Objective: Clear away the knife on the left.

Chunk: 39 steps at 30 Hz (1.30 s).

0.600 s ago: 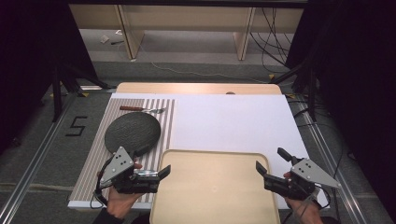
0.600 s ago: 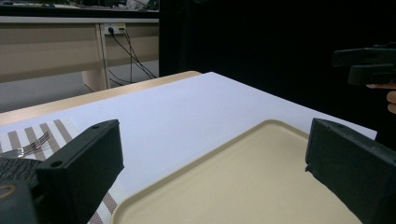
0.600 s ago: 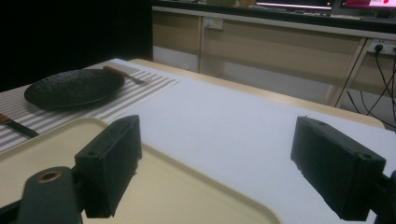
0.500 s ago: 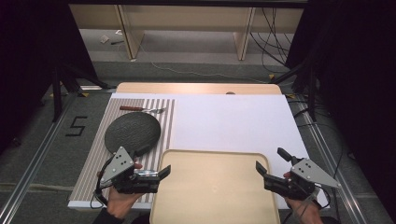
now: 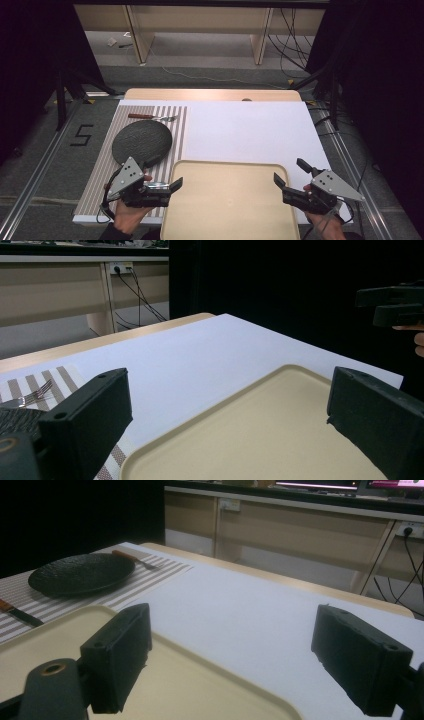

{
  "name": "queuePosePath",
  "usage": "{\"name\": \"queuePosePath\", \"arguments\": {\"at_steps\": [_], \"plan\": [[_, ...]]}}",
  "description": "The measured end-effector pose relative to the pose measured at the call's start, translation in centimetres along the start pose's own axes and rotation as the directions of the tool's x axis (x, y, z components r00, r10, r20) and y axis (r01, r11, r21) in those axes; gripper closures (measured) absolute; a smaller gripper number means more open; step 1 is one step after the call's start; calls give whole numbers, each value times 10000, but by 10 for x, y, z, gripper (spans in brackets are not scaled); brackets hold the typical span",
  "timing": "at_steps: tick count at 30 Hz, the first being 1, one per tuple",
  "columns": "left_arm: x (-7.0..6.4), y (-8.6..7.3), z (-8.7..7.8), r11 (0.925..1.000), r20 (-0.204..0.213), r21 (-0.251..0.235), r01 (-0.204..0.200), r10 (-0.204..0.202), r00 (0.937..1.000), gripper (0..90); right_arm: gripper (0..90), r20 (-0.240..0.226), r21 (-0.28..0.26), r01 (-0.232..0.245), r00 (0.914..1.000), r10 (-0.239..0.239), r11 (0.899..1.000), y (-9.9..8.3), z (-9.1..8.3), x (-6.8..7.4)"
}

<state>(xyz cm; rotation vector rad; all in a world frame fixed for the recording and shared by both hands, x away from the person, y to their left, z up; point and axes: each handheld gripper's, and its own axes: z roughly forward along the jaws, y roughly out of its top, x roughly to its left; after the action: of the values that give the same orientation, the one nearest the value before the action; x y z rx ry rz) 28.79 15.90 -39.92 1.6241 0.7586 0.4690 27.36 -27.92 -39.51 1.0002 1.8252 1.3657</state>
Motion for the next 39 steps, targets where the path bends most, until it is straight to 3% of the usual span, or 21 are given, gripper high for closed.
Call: {"name": "queuePosePath", "arguments": {"at_steps": [6,15,20,23,24,25,30,31,32,35,36,39], "plan": [[8,0,-1,9987,335,509,-72,55,9994,38,172,-30,15,2,10000,-2,10000,0,0,0],[20,3,-7,9946,277,1041,37,-66,9996,46,173,-54,-20,12,10000,-12,10000,0,0,0],[27,5,-10,9893,264,1456,42,-81,9996,51,173,-58,2,23,10000,-23,10000,0,0,0],[31,8,-12,9795,334,1994,-271,209,9992,55,173,-62,7,24,10000,-24,10000,0,0,0],[31,8,-12,9795,334,1994,-271,209,9992,55,173,-64,7,29,10000,-29,10000,0,0,0],[34,9,-12,9693,388,2417,-439,356,9986,55,173,-75,22,33,10000,-33,10000,0,0,0],[39,7,-10,9377,282,3378,-814,763,9967,55,173,-83,36,38,10000,-38,10000,0,1,0],[39,7,-10,9377,282,3378,-814,763,9967,55,173,-83,36,38,10000,-38,10000,0,1,0],[41,7,-11,9265,278,3642,-943,904,9955,54,173,-79,22,55,10000,-55,10000,0,1,0],[45,8,-14,9107,217,3990,-1073,1076,9940,55,173,-89,13,80,9999,-80,10000,0,1,0],[45,8,-14,9107,217,3990,-1073,1076,9940,55,173,-90,12,78,9999,-78,10000,0,1,0],[56,8,-21,8858,-76,4498,-1141,1315,9913,55,173,-85,20,43,10000,-43,10000,0,0,0]]}}
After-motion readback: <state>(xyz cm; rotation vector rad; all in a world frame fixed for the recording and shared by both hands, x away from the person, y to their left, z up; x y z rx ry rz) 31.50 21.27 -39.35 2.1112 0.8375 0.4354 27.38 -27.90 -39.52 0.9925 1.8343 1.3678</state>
